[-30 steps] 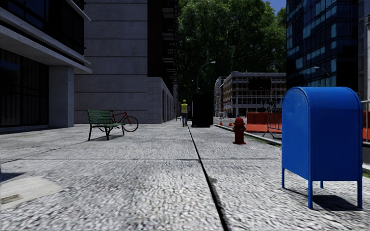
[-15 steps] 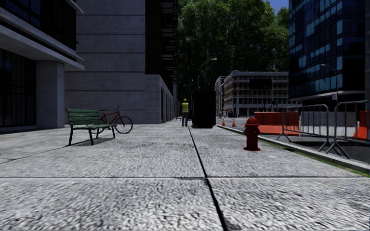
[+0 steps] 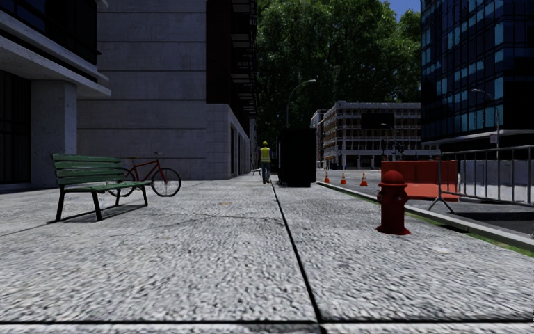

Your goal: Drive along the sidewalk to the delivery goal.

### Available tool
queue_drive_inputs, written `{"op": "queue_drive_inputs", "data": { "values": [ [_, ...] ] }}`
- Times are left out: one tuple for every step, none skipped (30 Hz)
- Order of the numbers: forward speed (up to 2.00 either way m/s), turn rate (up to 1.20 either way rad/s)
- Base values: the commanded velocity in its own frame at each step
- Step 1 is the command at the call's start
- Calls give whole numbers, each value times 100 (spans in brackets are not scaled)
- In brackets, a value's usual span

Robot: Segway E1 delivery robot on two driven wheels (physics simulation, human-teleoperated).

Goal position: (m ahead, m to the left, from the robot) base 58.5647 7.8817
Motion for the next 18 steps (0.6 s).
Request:
{"op": "queue_drive_inputs", "data": {
  "values": [
    [200, 0],
    [200, 0],
    [200, 0],
    [200, 0],
    [200, 0],
    [200, 0],
    [200, 0],
    [200, 0],
    [200, 0],
    [200, 0],
    [200, 0],
    [200, 0],
    [200, 0],
    [200, 0],
    [200, 0],
    [200, 0],
    [200, 0],
    [200, 0]
  ]
}}
